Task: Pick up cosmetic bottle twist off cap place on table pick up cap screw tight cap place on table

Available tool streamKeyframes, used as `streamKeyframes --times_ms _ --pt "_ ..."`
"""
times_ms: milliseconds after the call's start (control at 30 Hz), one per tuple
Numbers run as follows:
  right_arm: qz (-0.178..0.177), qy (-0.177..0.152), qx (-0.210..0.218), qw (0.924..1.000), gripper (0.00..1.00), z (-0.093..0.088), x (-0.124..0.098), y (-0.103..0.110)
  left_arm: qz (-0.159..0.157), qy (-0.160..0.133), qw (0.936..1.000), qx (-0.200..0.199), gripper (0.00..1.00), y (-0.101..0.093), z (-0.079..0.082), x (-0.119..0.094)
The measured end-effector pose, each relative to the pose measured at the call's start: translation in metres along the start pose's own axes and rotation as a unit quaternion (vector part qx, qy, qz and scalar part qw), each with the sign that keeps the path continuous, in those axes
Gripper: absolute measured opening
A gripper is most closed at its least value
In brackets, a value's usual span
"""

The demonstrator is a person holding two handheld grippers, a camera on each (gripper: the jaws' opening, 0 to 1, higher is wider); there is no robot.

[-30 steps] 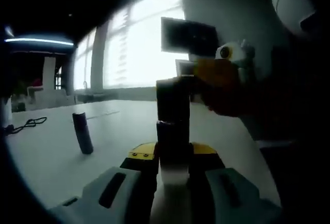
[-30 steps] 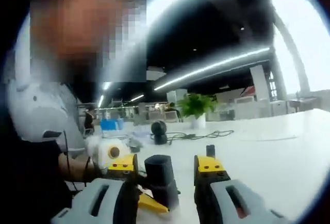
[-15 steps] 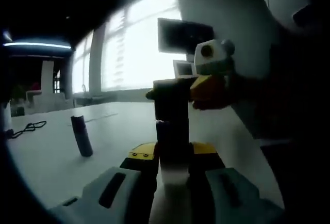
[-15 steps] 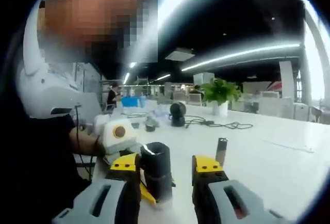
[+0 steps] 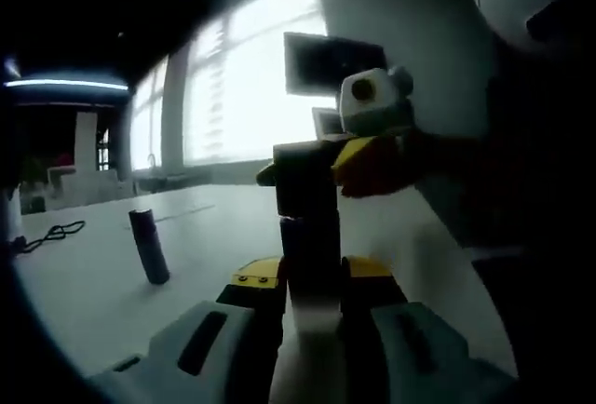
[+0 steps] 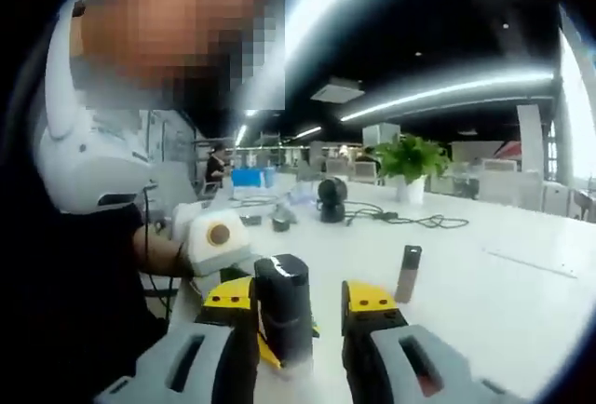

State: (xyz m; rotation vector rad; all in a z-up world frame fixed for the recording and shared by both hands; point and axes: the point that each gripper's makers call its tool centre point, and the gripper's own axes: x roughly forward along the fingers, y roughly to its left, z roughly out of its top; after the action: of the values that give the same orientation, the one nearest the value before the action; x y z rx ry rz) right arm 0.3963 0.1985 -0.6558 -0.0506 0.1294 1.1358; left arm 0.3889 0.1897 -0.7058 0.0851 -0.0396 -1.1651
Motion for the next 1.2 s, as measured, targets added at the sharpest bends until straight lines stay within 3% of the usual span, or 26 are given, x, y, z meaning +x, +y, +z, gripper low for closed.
streamKeyframes --times_ms 300,500,567,700,767,1033,1200 --pt "0.014 0.006 -0.004 0.9999 0.28 -0.004 0.004 0.009 -0.007 -0.006 0.9990 0.044 0.12 -0.006 0.003 -0.001" --pt "0.013 0.005 -0.002 0.9999 0.28 -0.004 0.006 0.009 -0.007 -0.005 0.9999 0.014 0.12 -0.008 0.002 -0.001" --pt "0.012 0.004 -0.001 0.9999 0.27 -0.003 0.006 0.008 -0.008 0.000 0.9999 -0.012 0.12 -0.008 0.001 -0.002" --pt "0.010 0.002 0.001 0.9999 0.26 -0.004 0.006 0.008 -0.006 0.001 0.9999 -0.011 0.12 -0.007 0.001 -0.002" --pt "0.008 0.003 0.002 1.0000 0.27 -0.005 0.006 0.008 -0.008 0.004 0.9993 -0.035 0.12 -0.009 0.000 -0.002" --pt "0.013 0.003 0.003 0.9999 0.27 -0.006 0.006 0.010 -0.015 0.003 0.9998 -0.012 0.12 -0.011 0.000 0.000" --pt "0.012 0.001 0.004 0.9999 0.27 -0.006 0.005 0.010 -0.011 0.010 0.9996 -0.024 0.12 -0.010 -0.002 0.000"
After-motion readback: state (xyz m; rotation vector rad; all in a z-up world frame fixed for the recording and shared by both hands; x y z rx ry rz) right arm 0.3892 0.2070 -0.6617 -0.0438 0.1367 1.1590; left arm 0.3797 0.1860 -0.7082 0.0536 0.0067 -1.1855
